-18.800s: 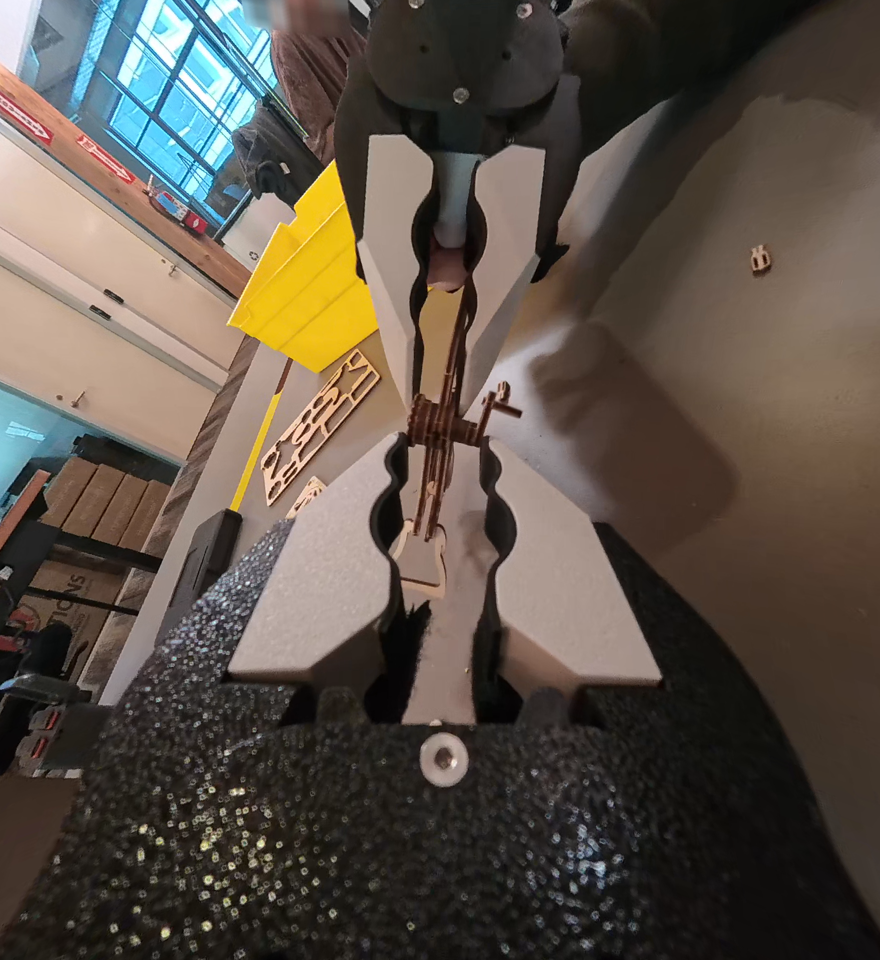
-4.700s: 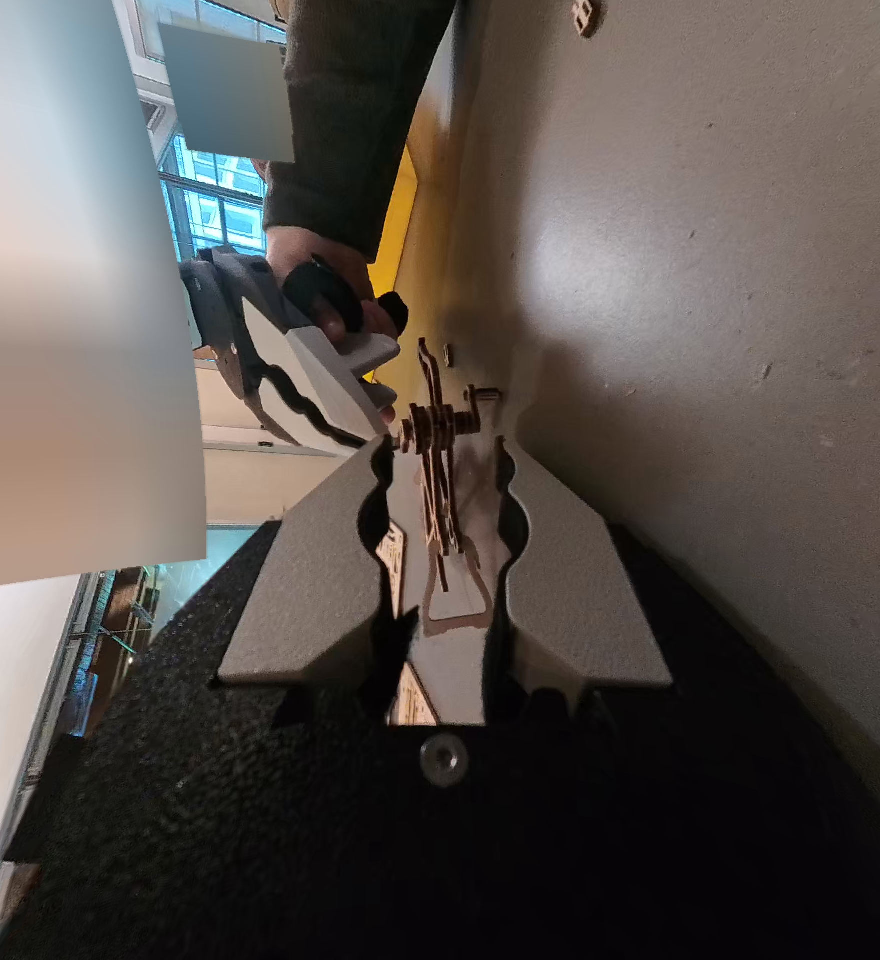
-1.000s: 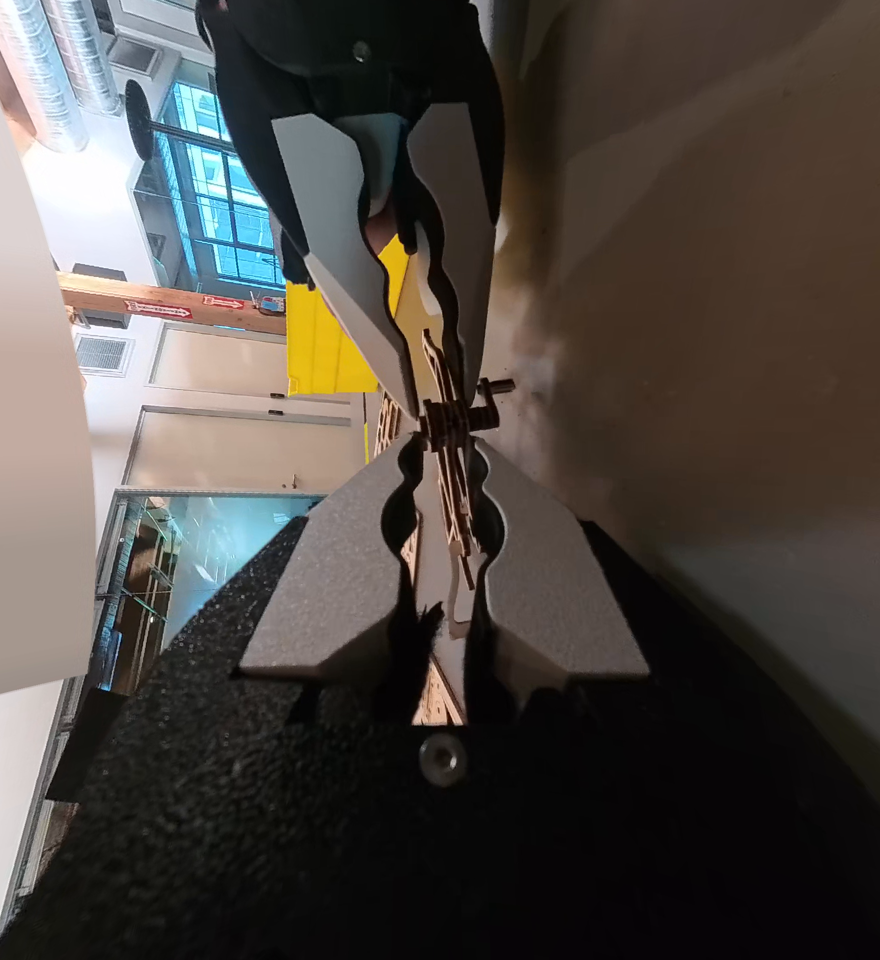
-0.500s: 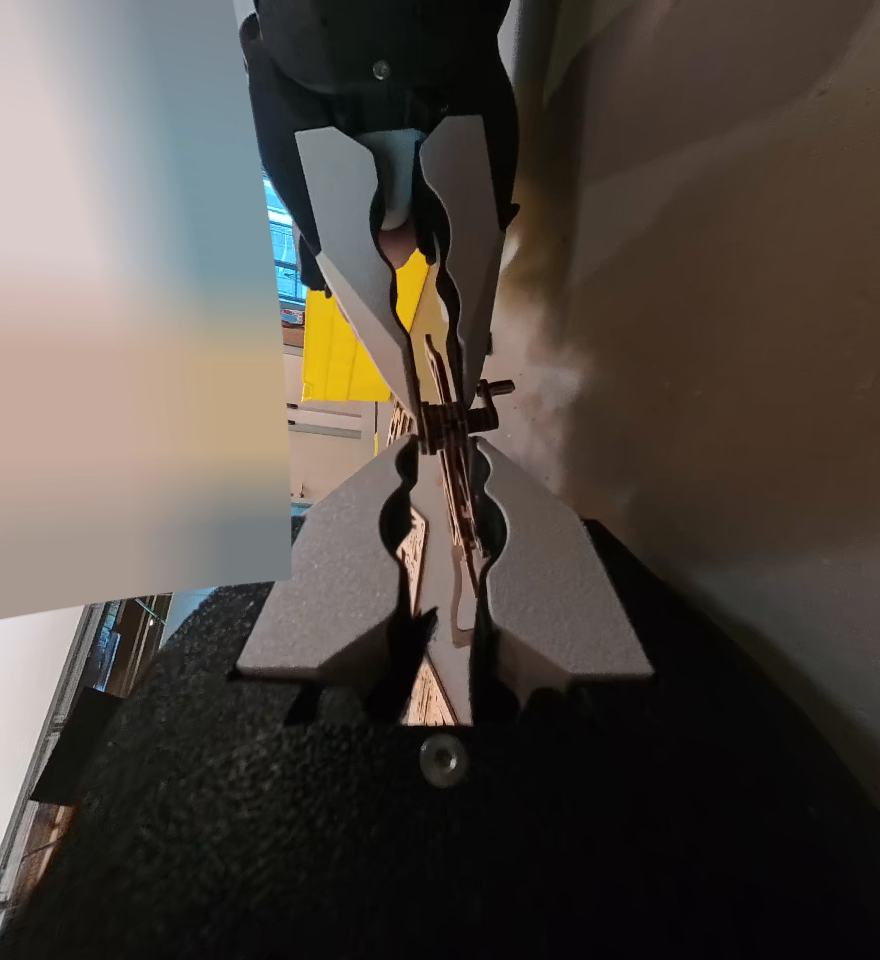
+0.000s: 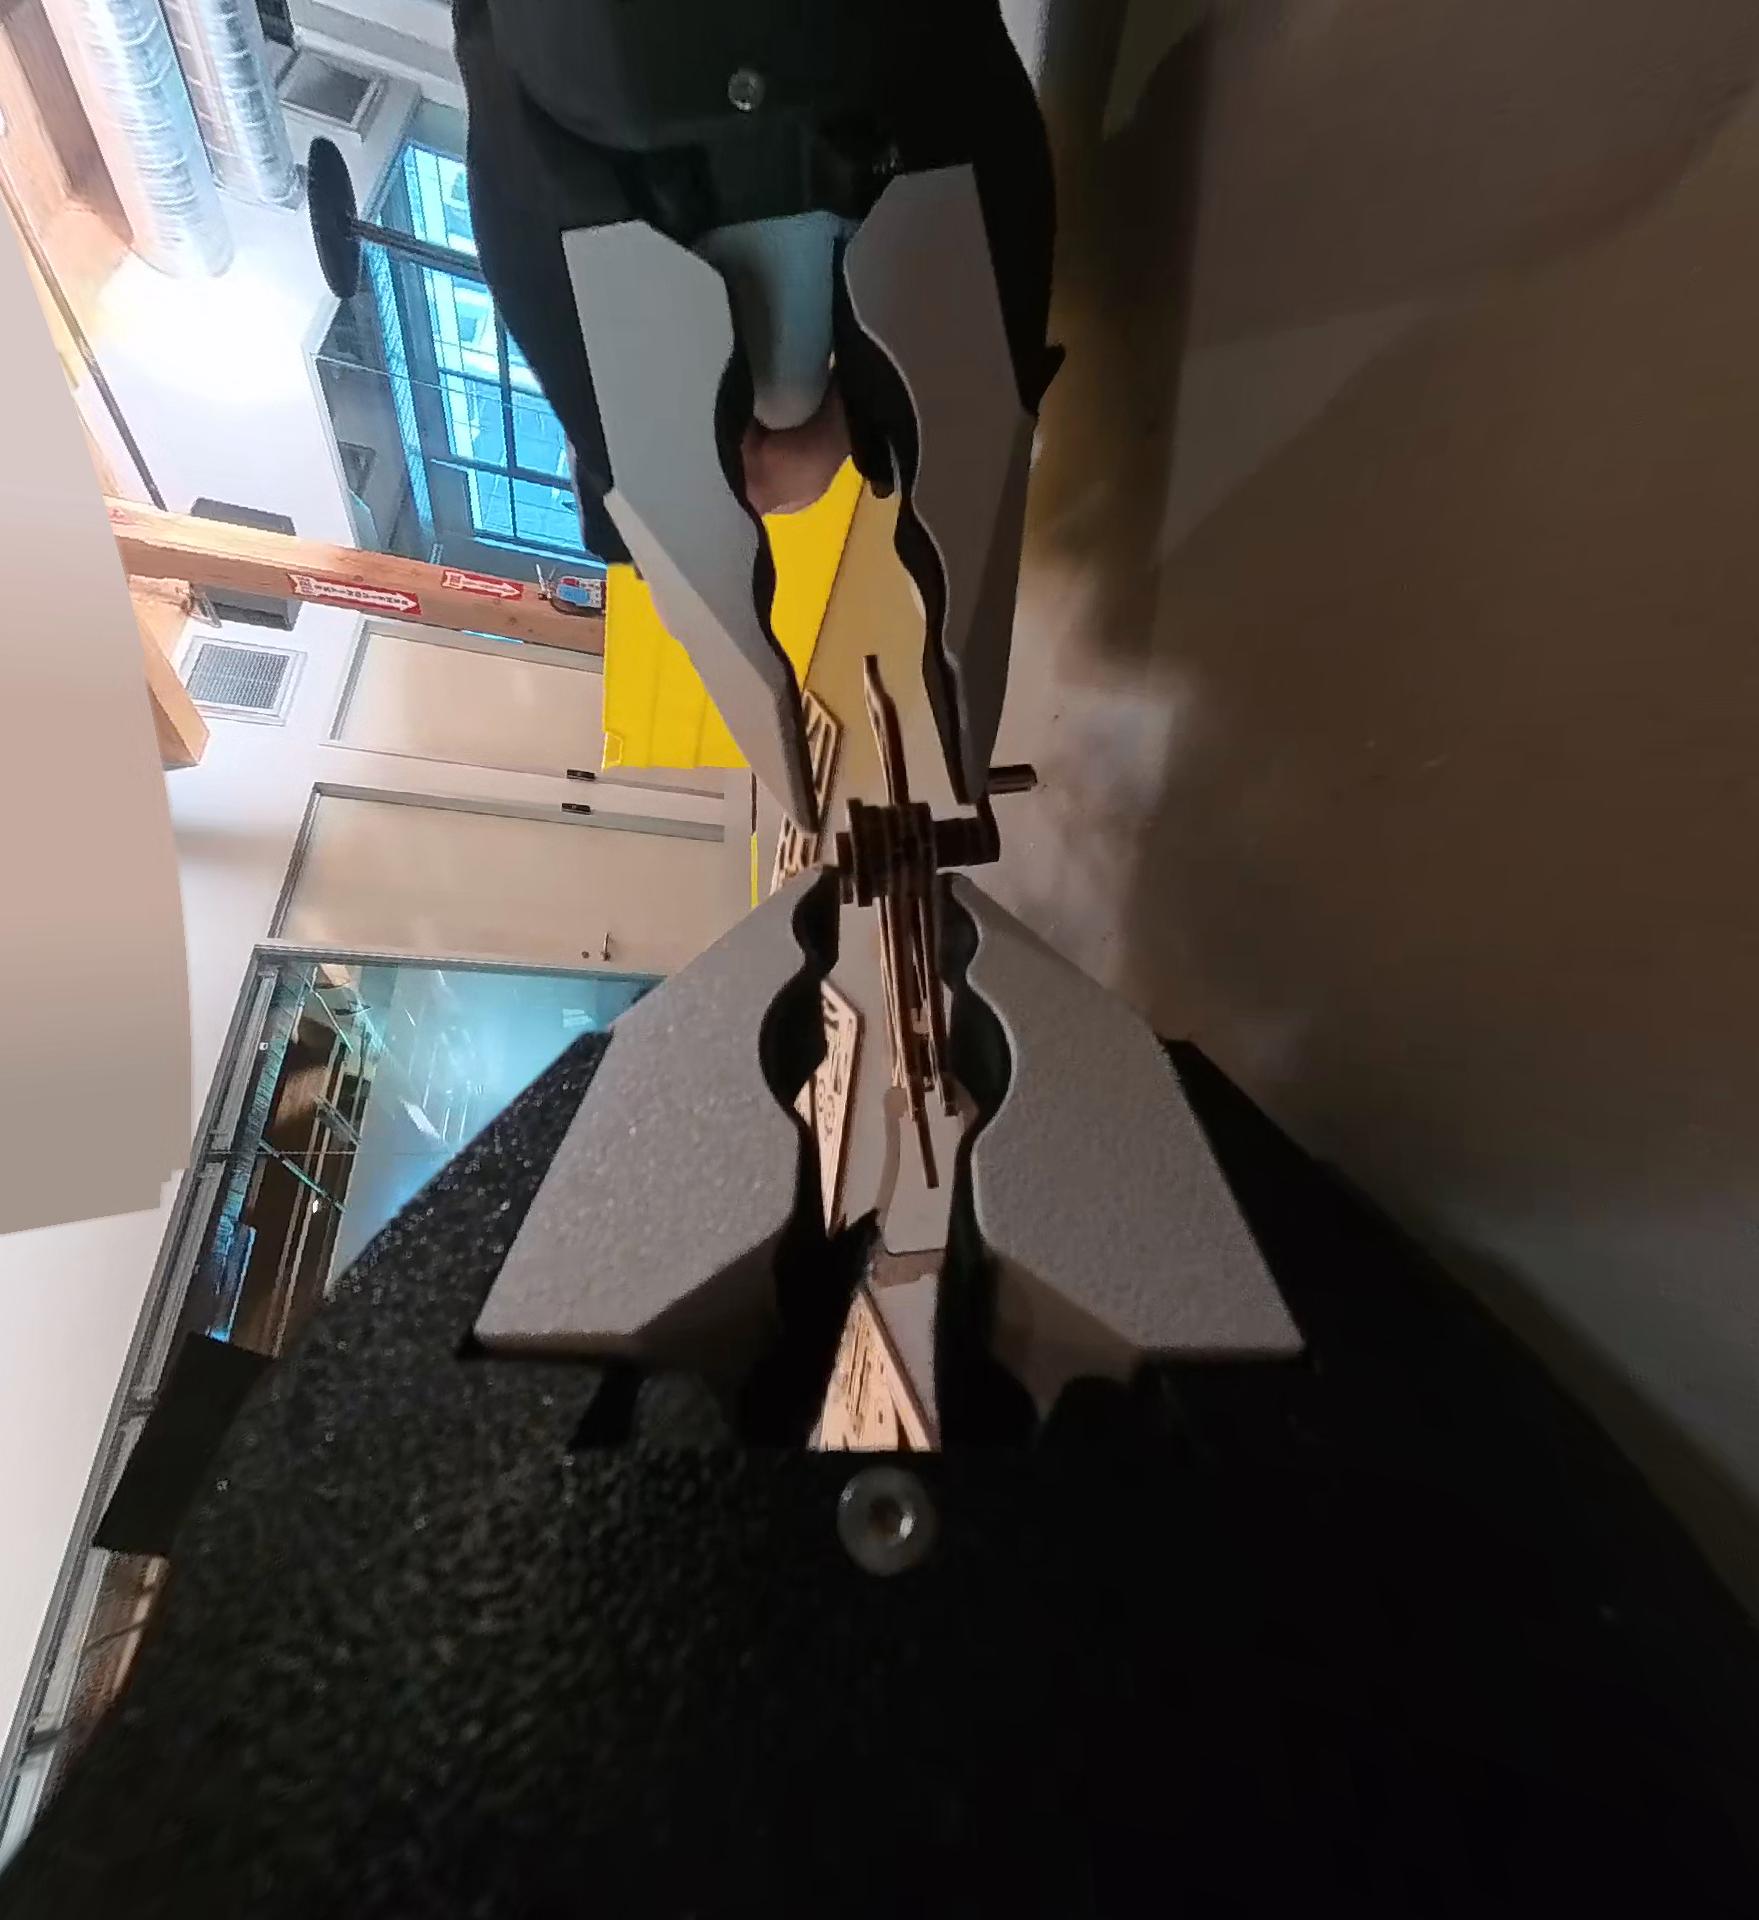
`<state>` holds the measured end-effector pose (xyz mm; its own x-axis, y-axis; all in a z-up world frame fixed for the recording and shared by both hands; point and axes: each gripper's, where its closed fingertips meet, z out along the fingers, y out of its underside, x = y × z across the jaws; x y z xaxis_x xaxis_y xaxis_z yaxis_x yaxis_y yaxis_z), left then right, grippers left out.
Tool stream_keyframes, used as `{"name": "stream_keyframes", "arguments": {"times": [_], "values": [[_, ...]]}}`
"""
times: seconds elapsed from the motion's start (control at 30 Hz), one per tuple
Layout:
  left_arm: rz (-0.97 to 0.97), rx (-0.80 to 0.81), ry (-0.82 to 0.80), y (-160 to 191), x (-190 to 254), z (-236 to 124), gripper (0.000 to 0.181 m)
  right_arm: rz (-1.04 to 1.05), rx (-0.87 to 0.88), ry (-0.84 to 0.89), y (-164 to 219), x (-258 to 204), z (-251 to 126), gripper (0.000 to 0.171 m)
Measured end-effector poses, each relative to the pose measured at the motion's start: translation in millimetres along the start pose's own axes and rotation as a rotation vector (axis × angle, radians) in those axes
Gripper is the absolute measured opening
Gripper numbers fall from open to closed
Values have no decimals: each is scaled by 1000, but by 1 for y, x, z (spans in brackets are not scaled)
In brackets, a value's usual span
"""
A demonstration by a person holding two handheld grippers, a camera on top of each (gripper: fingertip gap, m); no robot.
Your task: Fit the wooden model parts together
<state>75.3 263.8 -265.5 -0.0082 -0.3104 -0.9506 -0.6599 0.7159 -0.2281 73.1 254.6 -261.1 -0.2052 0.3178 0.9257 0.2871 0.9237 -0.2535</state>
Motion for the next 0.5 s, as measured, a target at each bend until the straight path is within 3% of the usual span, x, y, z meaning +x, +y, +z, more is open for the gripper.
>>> {"name": "stream_keyframes", "arguments": {"times": [0.27,0.5], "values": [[-121,7,23,5,-4,1,15,209,33,-59,2,8,-5,28],[-132,31,38,-1,-4,0,15,232,-6,-55,5,9,0,25]]}}
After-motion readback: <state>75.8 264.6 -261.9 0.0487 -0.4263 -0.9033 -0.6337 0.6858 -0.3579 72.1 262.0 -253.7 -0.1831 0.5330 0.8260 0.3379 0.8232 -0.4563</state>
